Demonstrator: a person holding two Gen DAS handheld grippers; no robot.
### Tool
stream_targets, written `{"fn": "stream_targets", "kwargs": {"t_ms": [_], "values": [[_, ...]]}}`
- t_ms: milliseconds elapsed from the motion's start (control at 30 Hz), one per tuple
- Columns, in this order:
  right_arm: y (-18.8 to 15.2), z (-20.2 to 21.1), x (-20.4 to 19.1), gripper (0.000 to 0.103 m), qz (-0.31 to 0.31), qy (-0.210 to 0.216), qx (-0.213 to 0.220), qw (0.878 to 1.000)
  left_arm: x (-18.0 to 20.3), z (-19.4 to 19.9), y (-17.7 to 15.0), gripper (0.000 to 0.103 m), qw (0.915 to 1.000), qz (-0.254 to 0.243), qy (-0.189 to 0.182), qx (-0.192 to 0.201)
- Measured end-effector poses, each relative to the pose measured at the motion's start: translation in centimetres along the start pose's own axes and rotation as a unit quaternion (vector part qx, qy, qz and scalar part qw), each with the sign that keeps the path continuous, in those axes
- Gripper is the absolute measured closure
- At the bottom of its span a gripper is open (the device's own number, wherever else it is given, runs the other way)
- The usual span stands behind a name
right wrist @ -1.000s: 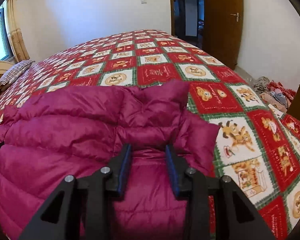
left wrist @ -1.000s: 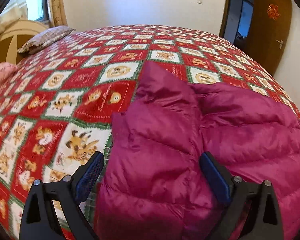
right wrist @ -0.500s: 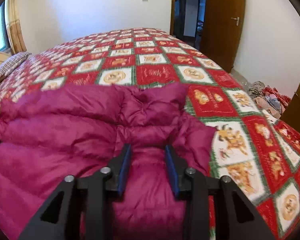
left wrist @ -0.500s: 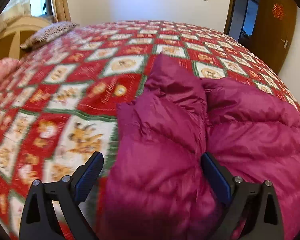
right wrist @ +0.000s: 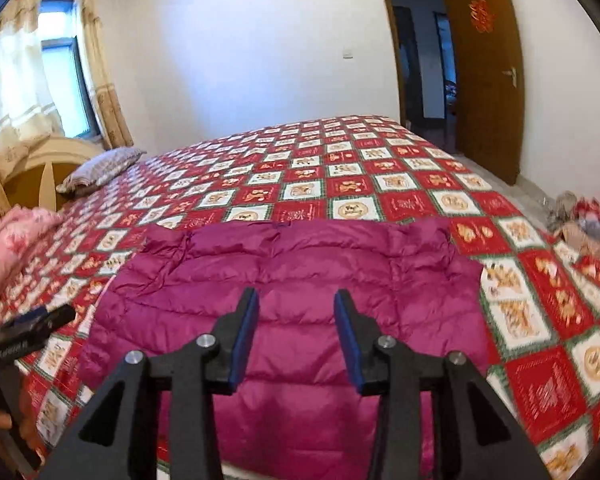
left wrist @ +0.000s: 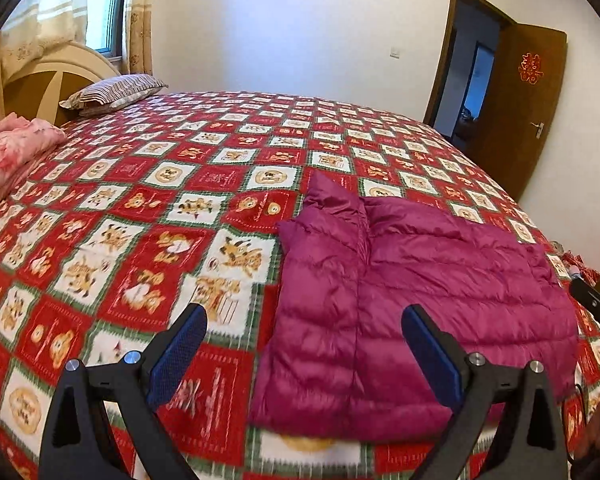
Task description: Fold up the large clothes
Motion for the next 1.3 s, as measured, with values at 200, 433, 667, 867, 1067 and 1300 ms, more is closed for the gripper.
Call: {"fn": "stream_targets", "kwargs": {"t_ms": [200, 433, 667, 867, 1067, 1300], "values": [[-0.8, 1.3, 0.7, 0.06, -0.047, 0.015, 0.003, 0.999, 0.2, 1.1, -2.1, 0.004, 0.9992, 0.02, -0.032, -0.009], [-1.3, 2.2, -1.1, 0.057, -0.041, 0.053, -0.03, 0.997, 0.2, 1.8, -2.6, 0.004, 0.9966, 0.056, -0.059, -0.013], [-5.6, 3.4, -2.0, 0.057, -0.05, 0.065, -0.134, 0.988, -0.2, 2.8, -3.3, 0.004, 0.9994, 0.01, -0.034, 0.0], [-10.6, 3.6, -4.4, 0.057, -0.12, 0.168, -0.278, 0.938, -1.8, 0.5, -4.2, 0.004, 0.9987, 0.033, -0.028, -0.026], [-2.4, -0.7, -2.2, 0.055, -0.035, 0.036, -0.112, 0.992, -1.7, -2.6, -4.6, 0.004, 0.9937, 0.09, -0.041, -0.051], [-3.2, -8.3, -2.3, 0.093, 0.038, -0.031, -0.089, 0.995, -1.3, -3.3, -6.2, 0.004, 0.982, 0.173, -0.065, -0.039]]}}
Point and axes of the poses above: each gripper's, at about its wrist camera, not at the fingertips, and z roughly against the way its jaws point, x to its right, y to its top, the point moved 7 cm from there along -z, roughly the way its jaws point, and after that the axes turned 5 degrees about x, right-handed, at the moved point
